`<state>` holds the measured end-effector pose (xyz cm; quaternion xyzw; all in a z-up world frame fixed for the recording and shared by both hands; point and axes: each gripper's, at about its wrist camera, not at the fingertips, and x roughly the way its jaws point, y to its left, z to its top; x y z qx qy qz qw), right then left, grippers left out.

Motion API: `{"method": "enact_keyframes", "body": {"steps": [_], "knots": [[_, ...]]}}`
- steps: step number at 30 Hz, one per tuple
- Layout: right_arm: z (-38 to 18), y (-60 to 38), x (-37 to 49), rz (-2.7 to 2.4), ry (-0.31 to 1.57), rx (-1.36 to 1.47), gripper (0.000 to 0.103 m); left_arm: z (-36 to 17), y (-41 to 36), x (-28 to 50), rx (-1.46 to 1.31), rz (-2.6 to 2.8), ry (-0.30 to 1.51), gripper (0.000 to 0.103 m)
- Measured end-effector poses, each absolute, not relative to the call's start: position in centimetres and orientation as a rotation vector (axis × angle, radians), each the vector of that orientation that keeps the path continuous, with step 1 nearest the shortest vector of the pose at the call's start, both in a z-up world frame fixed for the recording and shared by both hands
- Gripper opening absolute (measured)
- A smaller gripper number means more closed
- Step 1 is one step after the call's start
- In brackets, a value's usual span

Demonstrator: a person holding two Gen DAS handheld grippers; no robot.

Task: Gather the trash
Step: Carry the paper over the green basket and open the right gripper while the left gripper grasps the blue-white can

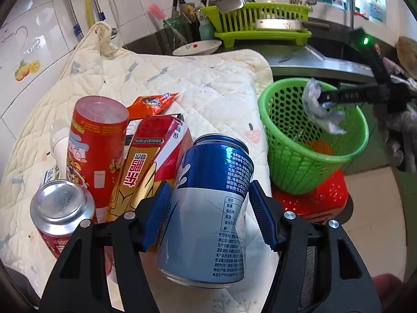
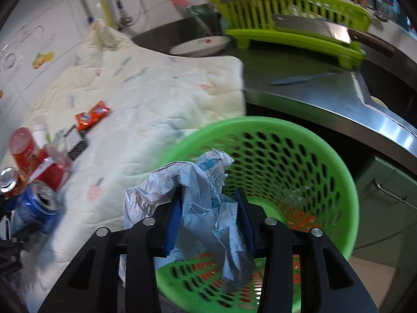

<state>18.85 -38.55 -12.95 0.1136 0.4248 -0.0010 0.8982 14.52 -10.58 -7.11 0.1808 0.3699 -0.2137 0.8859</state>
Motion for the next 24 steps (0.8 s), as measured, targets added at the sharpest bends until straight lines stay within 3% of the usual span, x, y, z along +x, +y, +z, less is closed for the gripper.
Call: {"method": "enact_keyframes", "body": {"steps": [11,24], "knots": [[-15.0,-40.2,19.4,-0.105,0.913,0.247,0.066,-6.5,-10.8,14.5,0.324,-0.474,0.760,0.061],[-13.0,-41.3,16.5,-0.123,0.858,0.252,0.075,-4.5,-15.2,15.0,0.273,-0.591,0.736,0.061]]}}
